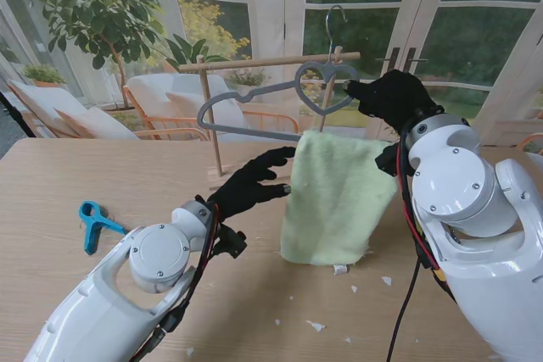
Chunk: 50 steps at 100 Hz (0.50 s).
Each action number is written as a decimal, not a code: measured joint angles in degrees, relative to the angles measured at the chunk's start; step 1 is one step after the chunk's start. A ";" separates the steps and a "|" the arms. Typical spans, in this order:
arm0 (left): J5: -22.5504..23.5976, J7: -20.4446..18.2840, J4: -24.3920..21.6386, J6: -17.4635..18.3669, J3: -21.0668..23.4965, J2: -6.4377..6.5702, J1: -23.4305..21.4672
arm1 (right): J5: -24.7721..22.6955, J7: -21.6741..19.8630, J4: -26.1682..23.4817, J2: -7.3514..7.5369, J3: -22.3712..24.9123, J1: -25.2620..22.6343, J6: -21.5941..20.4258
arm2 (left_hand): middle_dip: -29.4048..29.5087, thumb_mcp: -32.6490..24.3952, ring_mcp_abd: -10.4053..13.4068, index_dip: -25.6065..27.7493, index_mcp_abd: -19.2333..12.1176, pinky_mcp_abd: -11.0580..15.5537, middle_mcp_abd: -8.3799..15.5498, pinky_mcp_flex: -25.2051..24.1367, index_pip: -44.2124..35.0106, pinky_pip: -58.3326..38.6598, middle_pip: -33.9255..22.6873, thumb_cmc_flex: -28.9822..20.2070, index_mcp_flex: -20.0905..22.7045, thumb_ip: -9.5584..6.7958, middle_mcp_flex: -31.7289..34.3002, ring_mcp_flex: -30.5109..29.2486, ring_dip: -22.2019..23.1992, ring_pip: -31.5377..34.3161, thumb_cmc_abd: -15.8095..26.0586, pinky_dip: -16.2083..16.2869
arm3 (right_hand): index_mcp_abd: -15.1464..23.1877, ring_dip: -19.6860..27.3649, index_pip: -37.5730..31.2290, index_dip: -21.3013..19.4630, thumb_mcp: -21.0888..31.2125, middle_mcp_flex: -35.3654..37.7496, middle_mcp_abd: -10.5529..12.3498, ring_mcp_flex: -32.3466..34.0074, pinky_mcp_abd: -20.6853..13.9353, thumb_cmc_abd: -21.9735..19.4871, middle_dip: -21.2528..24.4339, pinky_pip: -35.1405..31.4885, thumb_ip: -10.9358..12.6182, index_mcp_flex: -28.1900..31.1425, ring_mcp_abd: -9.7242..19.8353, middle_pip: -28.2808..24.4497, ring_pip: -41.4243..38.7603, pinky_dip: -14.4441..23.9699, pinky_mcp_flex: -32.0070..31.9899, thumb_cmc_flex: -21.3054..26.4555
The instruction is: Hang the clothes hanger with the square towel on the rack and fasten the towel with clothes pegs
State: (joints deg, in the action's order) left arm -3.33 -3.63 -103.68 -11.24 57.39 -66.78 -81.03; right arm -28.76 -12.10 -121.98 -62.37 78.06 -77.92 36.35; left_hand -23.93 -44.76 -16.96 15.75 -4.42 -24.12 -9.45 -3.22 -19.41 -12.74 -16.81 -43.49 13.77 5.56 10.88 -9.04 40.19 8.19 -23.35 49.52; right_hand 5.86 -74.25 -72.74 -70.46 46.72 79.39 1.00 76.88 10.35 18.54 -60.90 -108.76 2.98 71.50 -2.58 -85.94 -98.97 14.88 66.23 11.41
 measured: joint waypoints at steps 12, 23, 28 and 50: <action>-1.96 0.95 0.15 -0.12 -1.05 -0.70 0.60 | 0.02 -0.05 0.01 0.02 -0.05 0.14 0.07 | -2.06 -0.46 0.04 7.64 -0.38 0.02 0.34 -0.01 -9.79 0.00 0.18 -1.83 -0.02 0.00 0.00 0.00 0.73 -0.03 -0.58 0.69 | 0.00 0.00 0.00 0.00 0.00 0.00 0.00 0.00 0.00 0.00 0.00 0.00 0.00 0.00 0.01 0.00 0.00 0.00 0.00 0.00; -3.03 1.51 0.12 -0.10 -1.40 -1.18 0.54 | -0.01 -0.05 -0.05 0.04 -0.16 0.15 0.51 | -5.58 -1.70 0.67 25.92 0.37 0.05 0.88 -0.01 -30.25 0.00 0.18 -2.78 -2.45 0.00 -0.03 0.00 1.40 -0.04 -1.54 0.85 | 0.02 0.00 0.00 0.00 0.00 0.00 0.01 0.00 0.00 0.00 0.00 0.00 0.00 0.00 0.01 0.00 0.00 0.00 0.00 0.00; -3.46 1.58 -0.03 -0.09 -1.39 -1.29 0.37 | -0.04 -0.03 -0.10 0.04 -0.20 0.14 0.72 | -6.94 -2.35 0.69 34.36 2.55 0.06 0.88 -0.01 -37.41 0.00 0.18 -3.92 -2.45 0.00 -0.03 0.00 1.52 -0.04 -2.19 1.38 | 0.02 0.00 0.00 0.00 0.00 0.00 0.01 0.00 0.00 0.00 0.00 0.00 0.00 0.00 0.01 0.00 0.00 0.00 0.00 0.00; -8.43 3.19 -1.18 -1.00 -0.72 -2.05 -0.54 | -0.14 0.04 -0.15 0.06 -0.68 0.17 1.02 | -14.02 0.04 -1.36 48.47 16.93 -1.54 0.06 4.09 -49.65 -4.42 -16.06 -11.35 7.35 1.97 12.68 -5.65 12.62 16.36 -6.30 9.42 | 0.03 0.00 0.00 0.00 0.00 0.00 0.01 0.00 0.00 0.00 0.00 0.00 0.00 0.00 0.02 -0.01 0.00 0.00 0.00 0.00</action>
State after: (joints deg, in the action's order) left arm -11.76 -0.44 -104.86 -12.24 56.67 -68.83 -81.57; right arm -28.90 -12.05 -122.13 -62.31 77.39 -77.74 37.37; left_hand -37.94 -44.73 -18.33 64.22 12.52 -25.66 -9.38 0.88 -69.06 -17.16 -32.87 -54.84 21.13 7.53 23.56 -14.69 52.81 24.54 -29.65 58.94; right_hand 5.89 -74.25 -72.74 -70.46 46.73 79.39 1.02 76.88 10.35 18.54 -60.90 -108.76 2.98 71.50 -2.56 -85.94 -98.97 14.88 66.24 11.41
